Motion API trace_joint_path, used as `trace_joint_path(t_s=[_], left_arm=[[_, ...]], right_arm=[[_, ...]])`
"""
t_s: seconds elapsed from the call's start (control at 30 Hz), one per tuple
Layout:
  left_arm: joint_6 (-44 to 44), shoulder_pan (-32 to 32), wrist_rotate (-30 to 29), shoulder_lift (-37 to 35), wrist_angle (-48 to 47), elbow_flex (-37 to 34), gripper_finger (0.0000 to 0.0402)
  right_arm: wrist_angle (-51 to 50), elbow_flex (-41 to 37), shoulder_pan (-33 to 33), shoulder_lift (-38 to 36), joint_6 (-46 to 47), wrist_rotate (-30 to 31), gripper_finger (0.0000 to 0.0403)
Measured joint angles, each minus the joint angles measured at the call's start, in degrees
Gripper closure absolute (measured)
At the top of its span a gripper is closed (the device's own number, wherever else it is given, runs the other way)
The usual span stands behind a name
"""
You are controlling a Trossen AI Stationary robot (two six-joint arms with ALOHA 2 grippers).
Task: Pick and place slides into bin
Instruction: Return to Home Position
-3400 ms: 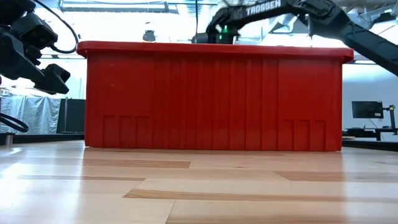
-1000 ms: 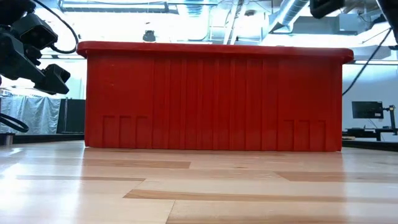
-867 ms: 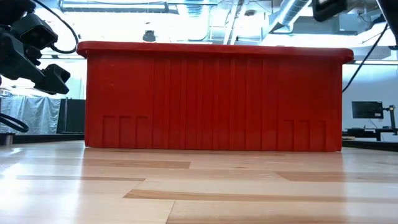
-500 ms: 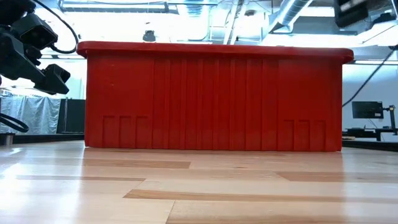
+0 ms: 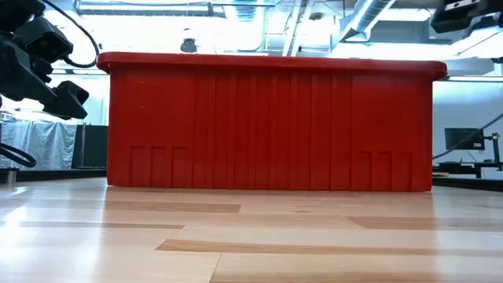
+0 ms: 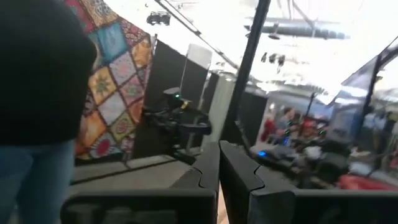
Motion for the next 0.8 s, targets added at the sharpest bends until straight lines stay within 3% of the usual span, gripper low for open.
trace_joint_path(t_s=[0.1,0.3,0.47,0.67,0.8], left_arm=[[0.0,0.0,0.0,0.0,0.0,0.0,0.0143],[0.0,0.0,0.0,0.0,0.0,0.0,0.0142],[0.0,0.0,0.0,0.0,0.0,0.0,0.0142],[0.0,0.0,0.0,0.0,0.0,0.0,0.0142],[0.0,0.0,0.0,0.0,0.0,0.0,0.0143]], right_arm=[[-6.6,0.0,0.0,-6.8,-0.4,-0.1,0.0403],[-22.3,0.1,0.0,-19.3,7.3,-0.1,0.0403],[-26.4,0.0,0.0,-19.5,11.5,1.7,0.0403],[-32.4,0.1,0.0,-19.1,23.9,7.0,0.0403],[-32.7,0.1,0.2,-19.1,24.8,7.0,0.0403]])
